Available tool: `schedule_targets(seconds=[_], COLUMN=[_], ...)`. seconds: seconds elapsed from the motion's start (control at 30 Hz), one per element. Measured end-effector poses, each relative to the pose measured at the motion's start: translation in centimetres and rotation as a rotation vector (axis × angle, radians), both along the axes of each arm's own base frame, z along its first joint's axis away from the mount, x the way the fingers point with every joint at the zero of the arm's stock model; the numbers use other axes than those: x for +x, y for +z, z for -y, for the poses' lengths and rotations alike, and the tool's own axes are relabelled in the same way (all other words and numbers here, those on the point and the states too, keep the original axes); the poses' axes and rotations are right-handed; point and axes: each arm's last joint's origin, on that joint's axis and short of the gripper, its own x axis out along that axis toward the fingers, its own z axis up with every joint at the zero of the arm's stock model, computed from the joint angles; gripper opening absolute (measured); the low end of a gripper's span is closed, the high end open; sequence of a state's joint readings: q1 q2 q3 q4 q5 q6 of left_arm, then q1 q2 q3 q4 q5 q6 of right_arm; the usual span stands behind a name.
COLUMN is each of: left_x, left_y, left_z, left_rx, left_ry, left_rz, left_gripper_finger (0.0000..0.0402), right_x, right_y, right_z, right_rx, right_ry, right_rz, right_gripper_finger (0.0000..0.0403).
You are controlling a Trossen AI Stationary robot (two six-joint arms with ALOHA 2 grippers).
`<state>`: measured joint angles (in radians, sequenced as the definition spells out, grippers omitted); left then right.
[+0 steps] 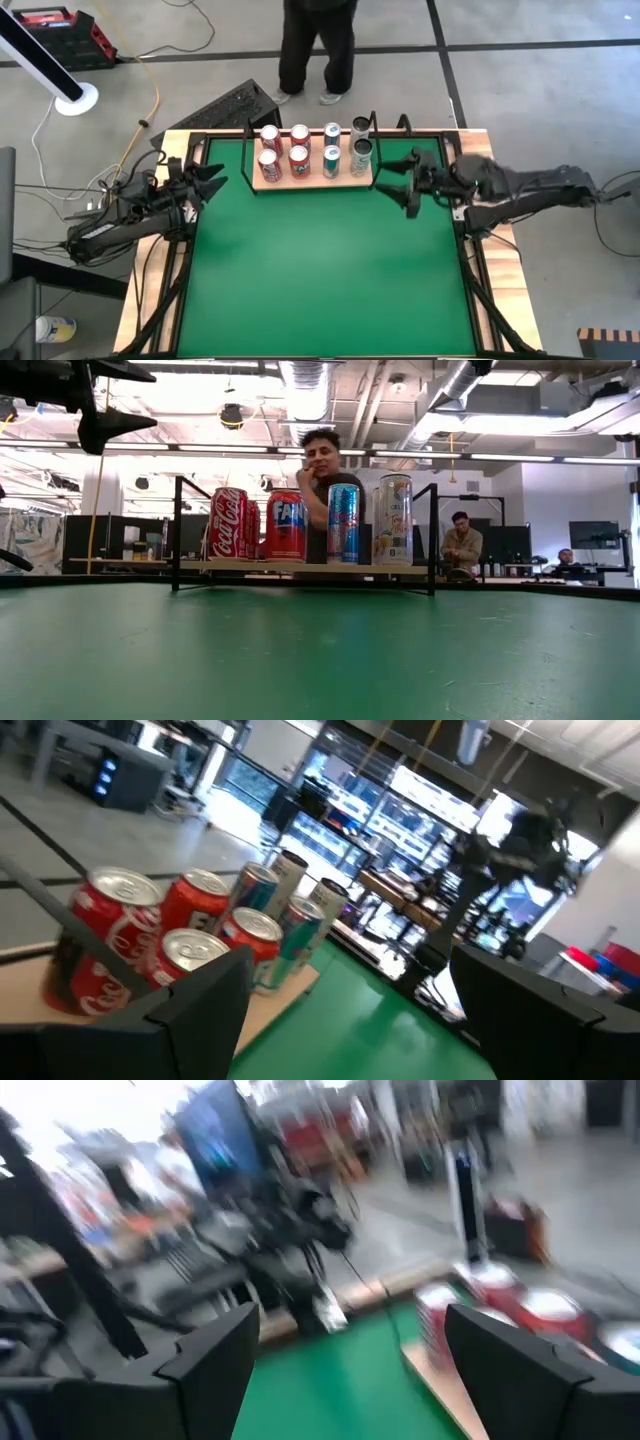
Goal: Place canned beverage on shelf
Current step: Return to Home Position
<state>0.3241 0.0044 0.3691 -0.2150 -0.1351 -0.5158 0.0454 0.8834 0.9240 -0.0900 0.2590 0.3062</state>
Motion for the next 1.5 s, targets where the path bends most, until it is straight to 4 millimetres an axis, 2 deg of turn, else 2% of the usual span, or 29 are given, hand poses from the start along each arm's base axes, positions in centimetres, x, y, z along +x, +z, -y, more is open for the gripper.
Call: schedule_targets(seconds=[0.1, 0.23, 0.43, 0.6, 0.77, 0.87, 0.9, 1.0, 1.13, 1.3, 1.43, 1.5], left_x=[-0.1, -0.1, 0.0, 0.0, 0.0, 0.1, 0.1, 0.3, 1.3, 2.8, 3.6, 3.7], left_y=[0.0, 0.0, -0.1, -0.3, -0.2, 0.0, 0.0, -0.2, -2.0, -4.9, -7.4, -7.9], left_z=[-0.1, -0.1, -0.1, 0.0, 0.0, 0.1, 0.1, 0.2, 0.0, -0.2, -0.5, -0.5], left_rx=[0.001, -0.007, -0.009, -0.013, 0.055, 0.092, 0.102, 0.123, 0.134, 0.149, 0.095, 0.062], left_ry=[0.039, 0.045, 0.04, 0.006, 0.006, -0.022, -0.033, -0.073, -0.129, -0.21, -0.236, -0.223], left_rz=[-0.001, 0.002, -0.004, -0.024, -0.048, -0.048, -0.052, -0.057, -0.071, 0.009, 0.055, 0.001], left_gripper_finger=[0.0322, 0.0322, 0.0322, 0.0322, 0.031, 0.0282, 0.0269, 0.022, 0.0139, 0.0025, 0.0008, 0.0004], right_x=[0.1, 1.0, 2.4, 2.1, 0.5, -0.4, -0.6, -1.5, -2.5, -3.7, -4.5, -5.0], right_y=[-3.5, -7.6, -9.8, -11.3, -12.9, -13.8, -14.0, -14.8, -16.1, -17.3, -18.3, -18.9], right_z=[-0.6, -0.5, -1.0, -1.4, -1.4, -1.3, -1.2, -0.7, 0.3, 1.3, 1.7, 1.9], right_rx=[-0.017, -0.015, 0.031, -0.025, -0.063, -0.087, -0.096, -0.098, -0.098, -0.049, -0.018, -0.017], right_ry=[0.021, -0.023, 0.108, 0.15, 0.162, 0.176, 0.181, 0.16, 0.106, 0.131, 0.143, 0.128], right_rz=[0.134, 0.1, -0.006, -0.083, -0.067, -0.057, -0.055, -0.036, 0.017, 0.059, 0.044, 0.039], right_gripper_finger=[0.0342, 0.0342, 0.0309, 0.0231, 0.0104, 0.0029, 0.0018, 0.0026, 0.0042, 0.0019, 0.0014, 0.0022])
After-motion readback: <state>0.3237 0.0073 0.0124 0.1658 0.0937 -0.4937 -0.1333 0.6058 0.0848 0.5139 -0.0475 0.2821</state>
